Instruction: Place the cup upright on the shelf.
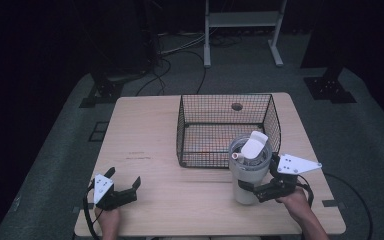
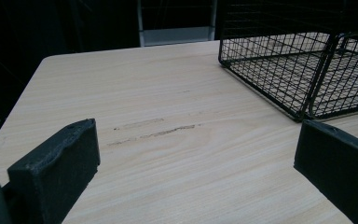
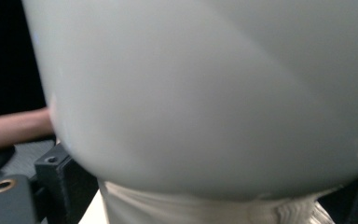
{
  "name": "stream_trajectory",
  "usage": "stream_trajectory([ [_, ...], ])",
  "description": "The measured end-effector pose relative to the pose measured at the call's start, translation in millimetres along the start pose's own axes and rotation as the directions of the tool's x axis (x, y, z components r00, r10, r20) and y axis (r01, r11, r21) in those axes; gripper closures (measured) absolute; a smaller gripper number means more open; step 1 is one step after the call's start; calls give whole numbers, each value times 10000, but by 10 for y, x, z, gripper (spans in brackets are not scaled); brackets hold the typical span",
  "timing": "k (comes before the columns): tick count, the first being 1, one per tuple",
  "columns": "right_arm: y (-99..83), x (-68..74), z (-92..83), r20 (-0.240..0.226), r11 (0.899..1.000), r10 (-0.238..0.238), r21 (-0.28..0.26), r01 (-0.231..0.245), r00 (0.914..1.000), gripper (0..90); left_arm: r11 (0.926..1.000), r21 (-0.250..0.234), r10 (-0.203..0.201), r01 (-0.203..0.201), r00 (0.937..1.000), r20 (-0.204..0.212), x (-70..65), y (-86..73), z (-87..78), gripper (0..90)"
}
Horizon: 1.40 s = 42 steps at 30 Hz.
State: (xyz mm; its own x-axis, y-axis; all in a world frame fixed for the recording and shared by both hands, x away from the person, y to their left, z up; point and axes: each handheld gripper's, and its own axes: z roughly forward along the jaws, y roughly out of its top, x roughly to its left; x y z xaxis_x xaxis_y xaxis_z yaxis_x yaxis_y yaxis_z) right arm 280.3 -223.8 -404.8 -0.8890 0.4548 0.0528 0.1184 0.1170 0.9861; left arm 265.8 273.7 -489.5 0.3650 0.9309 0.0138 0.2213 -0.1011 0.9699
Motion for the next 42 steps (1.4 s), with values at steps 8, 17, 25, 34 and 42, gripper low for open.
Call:
stream_trajectory([
  [8, 307, 40, 81, -646, 9964, 203, -806, -255, 9977, 70, 10000, 25, 29, -29, 10000, -17, -2, 0, -8, 0],
  [17, 660, 29, 242, -852, 9980, -307, -571, 259, 9959, 70, 10000, -15, 56, -56, 10000, -18, -1, -1, -7, 0],
  [25, 848, -85, 463, -890, 9985, -542, -115, 534, 9946, 70, 10000, 6, 80, -80, 10000, -4, 2, -1, -9, 0],
  [34, 951, -254, 651, -638, 9989, -477, -59, 474, 9968, 70, 10000, -20, 54, -54, 10000, 11, 7, -1, -9, 0],
  [42, 1017, -337, 826, -505, 9983, -565, 81, 570, 9971, 69, 9999, -76, 94, -93, 9999, 66, 2, -2, -17, 0],
])
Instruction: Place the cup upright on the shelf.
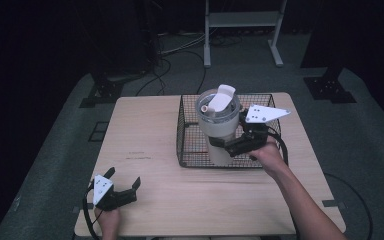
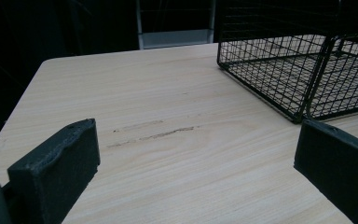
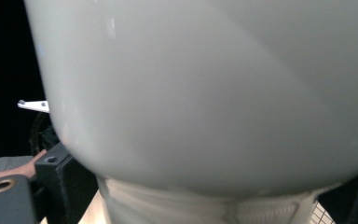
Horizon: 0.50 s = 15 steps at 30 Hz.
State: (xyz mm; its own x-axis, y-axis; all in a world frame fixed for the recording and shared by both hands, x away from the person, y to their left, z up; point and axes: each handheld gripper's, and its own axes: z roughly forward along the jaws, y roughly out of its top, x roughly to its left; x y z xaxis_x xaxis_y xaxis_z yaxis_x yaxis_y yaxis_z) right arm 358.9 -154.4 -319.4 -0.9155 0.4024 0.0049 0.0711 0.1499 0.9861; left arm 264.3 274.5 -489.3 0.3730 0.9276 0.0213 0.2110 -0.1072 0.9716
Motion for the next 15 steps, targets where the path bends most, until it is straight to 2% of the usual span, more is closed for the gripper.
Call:
stream_trajectory([
  [3, 18, -43, 71, -7, 10000, -41, -5, 41, 10000, 69, 10000, -16, -10, 10, 10000, 0, 2, 0, 2, 0],
  [6, 33, -105, 150, 230, 9999, -161, 47, 160, 9996, 69, 10000, -12, -11, 11, 10000, 37, 5, 0, 3, 0],
  [8, 38, -190, 224, 284, 10000, -67, 70, 65, 9996, 69, 10000, -9, -17, 17, 10000, 51, 9, 0, 4, 0],
  [15, 30, -361, 360, 615, 9998, 28, 205, -41, 9981, 69, 10000, -8, 2, -2, 9999, 108, 13, 0, -4, 0],
])
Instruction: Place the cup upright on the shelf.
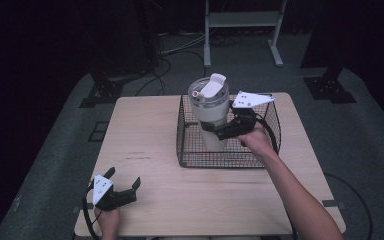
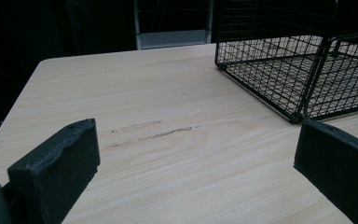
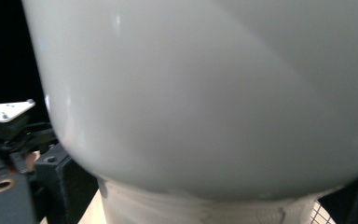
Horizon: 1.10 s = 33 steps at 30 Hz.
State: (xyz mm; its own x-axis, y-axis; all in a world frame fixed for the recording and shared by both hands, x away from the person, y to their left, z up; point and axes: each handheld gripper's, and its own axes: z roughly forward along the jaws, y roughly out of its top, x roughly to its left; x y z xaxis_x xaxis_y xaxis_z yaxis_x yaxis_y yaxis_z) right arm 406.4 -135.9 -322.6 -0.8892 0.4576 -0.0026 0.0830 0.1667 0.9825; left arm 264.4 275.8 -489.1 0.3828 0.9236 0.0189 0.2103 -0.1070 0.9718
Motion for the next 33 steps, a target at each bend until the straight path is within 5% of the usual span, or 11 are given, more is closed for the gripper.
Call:
stream_trajectory([
  [26, -118, -503, 382, 838, 9995, 289, 133, -301, 9961, 69, 9995, -228, -224, 226, 9997, 85, 16, -8, -29, 0],
  [33, -262, -585, 523, 891, 9963, 560, 607, -615, 9944, 69, 9997, -191, -180, 181, 9998, 72, 15, -8, -21, 0],
])
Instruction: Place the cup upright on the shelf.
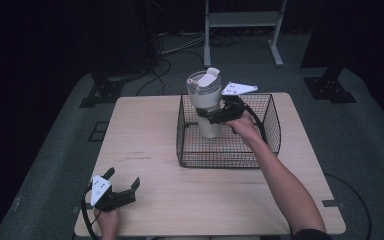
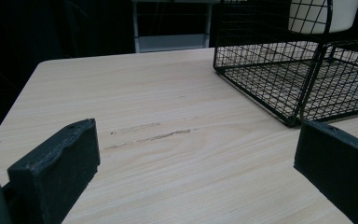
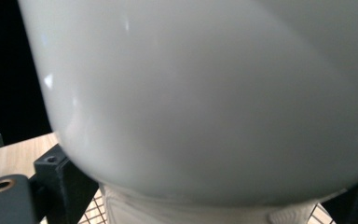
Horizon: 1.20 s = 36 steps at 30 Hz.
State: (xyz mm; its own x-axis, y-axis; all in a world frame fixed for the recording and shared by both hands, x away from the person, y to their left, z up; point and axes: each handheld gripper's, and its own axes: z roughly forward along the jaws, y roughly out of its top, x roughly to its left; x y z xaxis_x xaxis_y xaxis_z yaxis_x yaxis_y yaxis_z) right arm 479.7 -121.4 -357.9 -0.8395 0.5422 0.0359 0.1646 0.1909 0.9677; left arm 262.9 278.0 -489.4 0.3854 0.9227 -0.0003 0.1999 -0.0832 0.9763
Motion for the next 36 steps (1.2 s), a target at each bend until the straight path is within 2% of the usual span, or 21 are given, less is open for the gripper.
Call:
stream_trajectory([
  [9, -143, -80, 156, 182, 9984, 3, 557, -13, 9998, 68, 10000, -1, -7, 7, 10000, 28, 2, 0, -4, 0],
  [19, -339, -99, 319, -126, 9947, -48, 1023, 61, 9999, 69, 10000, -20, -29, 29, 10000, 24, 3, -2, -2, 0],
  [25, -386, -88, 365, -411, 9935, -23, 1139, 70, 9992, 69, 10000, -42, -78, 78, 10000, 42, 1, -3, -5, 0],
  [36, -461, -121, 412, -322, 9880, -115, 1534, 164, 9994, 68, 10000, -32, -70, 70, 10000, 62, 2, -3, -6, 0],
])
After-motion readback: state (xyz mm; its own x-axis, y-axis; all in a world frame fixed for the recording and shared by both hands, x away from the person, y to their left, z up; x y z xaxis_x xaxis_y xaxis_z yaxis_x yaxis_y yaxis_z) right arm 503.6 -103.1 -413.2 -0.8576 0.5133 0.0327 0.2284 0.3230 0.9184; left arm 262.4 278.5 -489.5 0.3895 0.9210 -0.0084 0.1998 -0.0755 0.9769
